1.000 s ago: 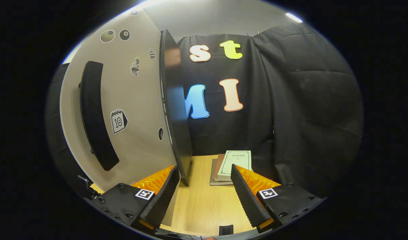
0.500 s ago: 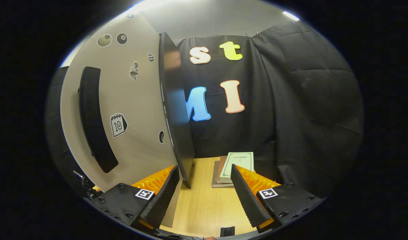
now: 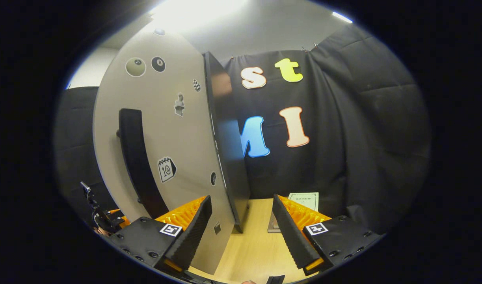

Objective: Open the cabinet door with the right hand, grasp the bottle in the cabinet with the left hand and place it on the coaster, then close the cabinet door with the right hand.

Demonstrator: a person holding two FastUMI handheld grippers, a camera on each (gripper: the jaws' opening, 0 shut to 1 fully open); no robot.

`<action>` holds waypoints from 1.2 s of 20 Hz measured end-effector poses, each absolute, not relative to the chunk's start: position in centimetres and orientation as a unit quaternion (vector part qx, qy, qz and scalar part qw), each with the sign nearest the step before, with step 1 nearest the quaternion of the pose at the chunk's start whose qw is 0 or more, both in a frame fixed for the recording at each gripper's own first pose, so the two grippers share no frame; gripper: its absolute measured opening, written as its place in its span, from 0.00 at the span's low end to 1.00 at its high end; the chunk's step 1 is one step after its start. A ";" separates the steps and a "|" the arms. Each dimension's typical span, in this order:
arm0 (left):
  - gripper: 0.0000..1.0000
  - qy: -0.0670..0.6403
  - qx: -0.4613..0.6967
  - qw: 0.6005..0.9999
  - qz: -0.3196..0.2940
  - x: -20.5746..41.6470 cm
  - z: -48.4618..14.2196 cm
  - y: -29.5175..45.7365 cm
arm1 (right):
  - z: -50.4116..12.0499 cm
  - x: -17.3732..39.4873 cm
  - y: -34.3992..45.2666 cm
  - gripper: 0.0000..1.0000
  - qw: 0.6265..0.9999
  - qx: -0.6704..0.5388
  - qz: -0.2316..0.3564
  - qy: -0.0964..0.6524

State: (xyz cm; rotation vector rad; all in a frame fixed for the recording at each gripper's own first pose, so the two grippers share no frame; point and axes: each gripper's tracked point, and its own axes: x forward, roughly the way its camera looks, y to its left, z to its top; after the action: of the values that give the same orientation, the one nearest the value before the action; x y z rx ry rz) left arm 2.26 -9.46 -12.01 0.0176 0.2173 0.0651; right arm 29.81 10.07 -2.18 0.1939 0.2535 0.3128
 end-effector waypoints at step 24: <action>0.80 0.075 -0.095 0.993 -0.015 10.6 -11.4 -1.8 | 2.3 30.3 25.9 0.96 0.968 0.069 0.229 0.075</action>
State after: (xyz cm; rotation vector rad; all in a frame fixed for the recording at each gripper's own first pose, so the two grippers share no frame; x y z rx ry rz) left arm 10.58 -1.75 -11.43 -0.1911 0.1503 -0.0299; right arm 30.26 25.94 2.26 0.1391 0.1517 0.4622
